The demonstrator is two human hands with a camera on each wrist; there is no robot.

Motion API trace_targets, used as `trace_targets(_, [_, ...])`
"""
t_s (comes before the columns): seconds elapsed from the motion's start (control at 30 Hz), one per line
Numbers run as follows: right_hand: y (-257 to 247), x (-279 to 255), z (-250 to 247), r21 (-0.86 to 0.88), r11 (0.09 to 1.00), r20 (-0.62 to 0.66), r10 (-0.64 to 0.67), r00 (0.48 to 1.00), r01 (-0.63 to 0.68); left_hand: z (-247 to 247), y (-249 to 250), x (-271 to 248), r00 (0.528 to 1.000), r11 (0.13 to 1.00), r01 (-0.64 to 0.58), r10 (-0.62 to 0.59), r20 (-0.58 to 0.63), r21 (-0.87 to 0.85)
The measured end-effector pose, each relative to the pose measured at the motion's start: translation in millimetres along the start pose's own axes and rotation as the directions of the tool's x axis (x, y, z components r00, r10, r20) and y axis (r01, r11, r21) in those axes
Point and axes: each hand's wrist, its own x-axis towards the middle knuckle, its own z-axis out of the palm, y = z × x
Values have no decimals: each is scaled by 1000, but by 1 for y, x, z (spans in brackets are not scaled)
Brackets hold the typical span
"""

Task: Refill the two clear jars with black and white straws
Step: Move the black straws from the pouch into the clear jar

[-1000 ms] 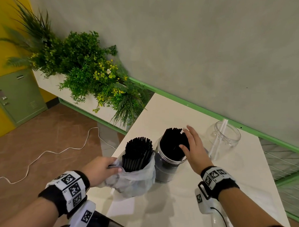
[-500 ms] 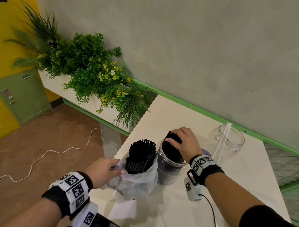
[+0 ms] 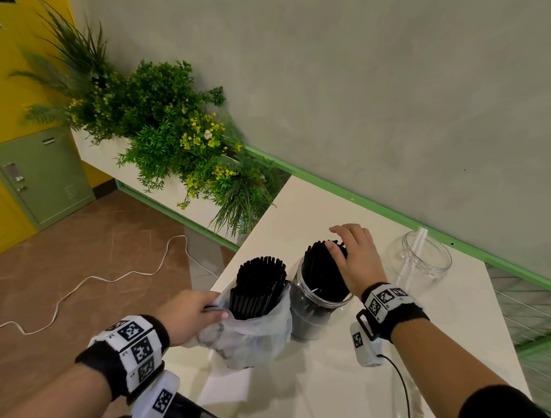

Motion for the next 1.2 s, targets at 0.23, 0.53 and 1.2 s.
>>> trace_targets(0.23, [-4, -9, 0, -314, 855, 179, -374, 910, 413, 0, -5, 2, 1000, 1000, -16, 16, -10, 16])
trace_targets(0.53, [-6, -5, -20, -142, 953, 114, -252, 961, 267, -5, 0, 2, 999, 1000, 2, -2, -49, 4])
trace_targets(1.2, [0, 19, 6, -129, 985, 334, -62, 940, 111, -3, -1, 3, 998, 999, 33, -34, -50, -8])
